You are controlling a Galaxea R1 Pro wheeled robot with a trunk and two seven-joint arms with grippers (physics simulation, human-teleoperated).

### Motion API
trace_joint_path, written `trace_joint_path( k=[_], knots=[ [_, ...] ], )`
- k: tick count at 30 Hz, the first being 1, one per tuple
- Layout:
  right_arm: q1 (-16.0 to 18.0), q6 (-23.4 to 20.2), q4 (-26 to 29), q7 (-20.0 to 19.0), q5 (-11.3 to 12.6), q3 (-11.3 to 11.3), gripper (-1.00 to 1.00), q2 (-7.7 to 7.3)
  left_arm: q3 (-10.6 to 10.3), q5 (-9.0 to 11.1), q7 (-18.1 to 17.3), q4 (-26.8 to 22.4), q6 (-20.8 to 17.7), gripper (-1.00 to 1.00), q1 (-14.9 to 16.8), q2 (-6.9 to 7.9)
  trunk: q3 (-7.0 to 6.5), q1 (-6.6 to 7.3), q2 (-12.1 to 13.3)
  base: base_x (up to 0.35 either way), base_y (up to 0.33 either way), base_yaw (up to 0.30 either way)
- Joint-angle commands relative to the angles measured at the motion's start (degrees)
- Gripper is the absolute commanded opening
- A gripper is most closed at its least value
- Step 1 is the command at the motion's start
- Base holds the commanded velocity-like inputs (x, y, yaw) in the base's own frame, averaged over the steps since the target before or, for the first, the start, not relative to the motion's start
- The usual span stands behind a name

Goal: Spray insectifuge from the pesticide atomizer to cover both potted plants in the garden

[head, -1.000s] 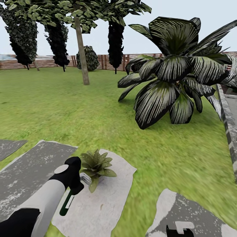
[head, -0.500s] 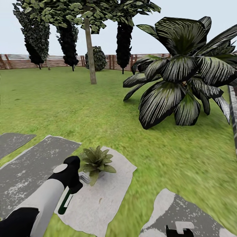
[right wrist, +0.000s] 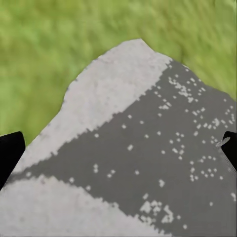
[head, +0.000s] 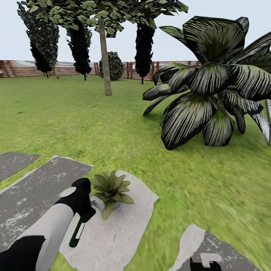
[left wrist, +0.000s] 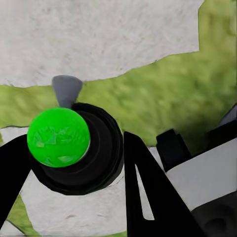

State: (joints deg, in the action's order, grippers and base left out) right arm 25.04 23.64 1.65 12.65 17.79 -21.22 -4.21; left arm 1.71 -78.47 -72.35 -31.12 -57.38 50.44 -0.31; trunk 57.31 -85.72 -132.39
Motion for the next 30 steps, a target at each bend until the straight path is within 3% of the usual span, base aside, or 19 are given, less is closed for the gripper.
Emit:
trace_joint_path(
  k=[1, 4, 9, 20, 30],
  knots=[
    [0.01, 0.10, 0.02, 0.18, 0.40, -0.49, 1.00, -0.01, 0.17, -0.55, -0.59, -0.07, -0.45, -1.00, 0.05, 0.03, 0.06, -0.03, -0.02, 0.337, 0.000, 0.241],
    [0.01, 0.10, 0.02, 0.18, 0.40, -0.49, 1.00, -0.01, -0.09, -0.77, -0.53, -0.08, -0.44, -1.00, -0.29, -0.21, 0.06, -0.03, -0.02, 0.324, 0.000, 0.262],
    [0.01, 0.10, 0.02, 0.18, 0.40, -0.49, 1.00, -0.01, 0.42, -2.89, -0.60, -0.01, -0.45, -1.00, -0.75, -0.43, 0.06, -0.03, -0.02, 0.067, 0.000, 0.194],
    [0.01, 0.10, 0.02, 0.18, 0.40, -0.49, 1.00, -0.01, 0.40, -3.00, -0.60, -0.07, -0.44, -1.00, -0.78, -1.56, 0.06, -0.03, -0.02, 0.001, -0.083, 0.004],
    [0.01, 0.10, 0.02, 0.18, 0.40, -0.49, 1.00, -0.01, 0.55, -3.00, -0.60, -0.08, -0.40, -1.00, -0.85, -0.95, 0.06, -0.03, -0.02, -0.193, -0.202, 0.131]
  ],
)
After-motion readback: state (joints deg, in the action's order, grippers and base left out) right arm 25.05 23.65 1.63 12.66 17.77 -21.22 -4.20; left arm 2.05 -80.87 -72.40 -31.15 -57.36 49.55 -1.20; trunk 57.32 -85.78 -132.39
